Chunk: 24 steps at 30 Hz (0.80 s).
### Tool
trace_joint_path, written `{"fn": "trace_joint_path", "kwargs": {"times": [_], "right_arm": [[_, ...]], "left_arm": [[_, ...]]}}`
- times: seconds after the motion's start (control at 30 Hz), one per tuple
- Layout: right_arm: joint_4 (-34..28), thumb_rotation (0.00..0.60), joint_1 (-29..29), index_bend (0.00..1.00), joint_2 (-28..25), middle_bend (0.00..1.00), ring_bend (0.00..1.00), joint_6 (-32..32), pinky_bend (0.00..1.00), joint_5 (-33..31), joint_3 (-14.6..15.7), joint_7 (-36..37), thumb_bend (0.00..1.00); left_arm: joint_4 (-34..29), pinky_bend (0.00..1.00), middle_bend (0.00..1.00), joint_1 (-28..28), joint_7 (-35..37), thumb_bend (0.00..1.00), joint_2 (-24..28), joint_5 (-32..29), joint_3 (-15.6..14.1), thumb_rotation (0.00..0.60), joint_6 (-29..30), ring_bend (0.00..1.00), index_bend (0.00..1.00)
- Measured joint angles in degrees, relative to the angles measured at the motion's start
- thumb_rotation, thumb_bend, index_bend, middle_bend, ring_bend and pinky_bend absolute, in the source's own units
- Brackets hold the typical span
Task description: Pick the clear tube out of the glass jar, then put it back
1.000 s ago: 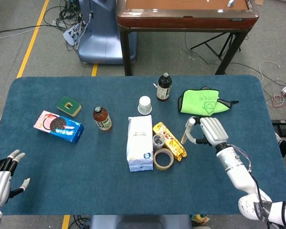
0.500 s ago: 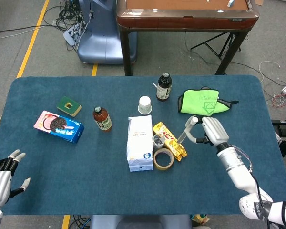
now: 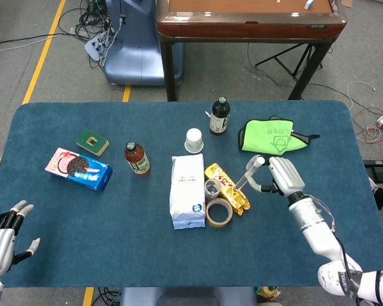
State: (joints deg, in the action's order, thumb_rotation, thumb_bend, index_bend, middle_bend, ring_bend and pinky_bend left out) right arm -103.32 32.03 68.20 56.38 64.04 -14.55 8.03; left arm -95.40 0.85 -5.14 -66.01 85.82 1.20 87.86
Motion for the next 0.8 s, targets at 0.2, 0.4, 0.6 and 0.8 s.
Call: {"fn": "trace_joint_path", "kwargs": {"times": [0.2, 0.4, 0.6, 0.8], "right_arm": [[-0.30, 0.600, -0.16, 0.69, -0.92, 0.52, 0.39, -1.58, 0.32, 1.02, -0.39, 5.25, 0.51], [2.24, 0.600, -0.34, 0.70, 0.53, 0.52, 0.39, 3.05, 0.32, 2.98, 0.36, -5.07, 0.51], [3.73, 0.600, -0.05, 0.70, 1.62, 0.52, 0.39, 4.69, 0.32, 2.79, 1.53, -13.86, 0.51], [2.71, 0.600, -0.40, 0.70, 2.16, 0.52, 0.39, 6.31, 0.32, 3.02, -0.02, -8.33, 0.51]], "left_arm": [[0.23, 0.13, 0.09, -0.07, 0.15, 0.30, -0.11, 0.01, -0.10, 0.600, 0.00, 0.17, 0.15], [0.39, 0.13, 0.09, 0.09, 0.14, 0.30, -0.25, -0.01, -0.16, 0.600, -0.39, 0.17, 0.15], [0.24, 0.13, 0.09, 0.20, 0.03, 0.30, -0.16, 0.05, -0.07, 0.600, -0.38, 0.17, 0.15], [0.10, 0.13, 0.09, 0.01, 0.08, 0.30, 0.05, -0.06, -0.08, 0.600, -0.13, 0.17, 0.15]]}}
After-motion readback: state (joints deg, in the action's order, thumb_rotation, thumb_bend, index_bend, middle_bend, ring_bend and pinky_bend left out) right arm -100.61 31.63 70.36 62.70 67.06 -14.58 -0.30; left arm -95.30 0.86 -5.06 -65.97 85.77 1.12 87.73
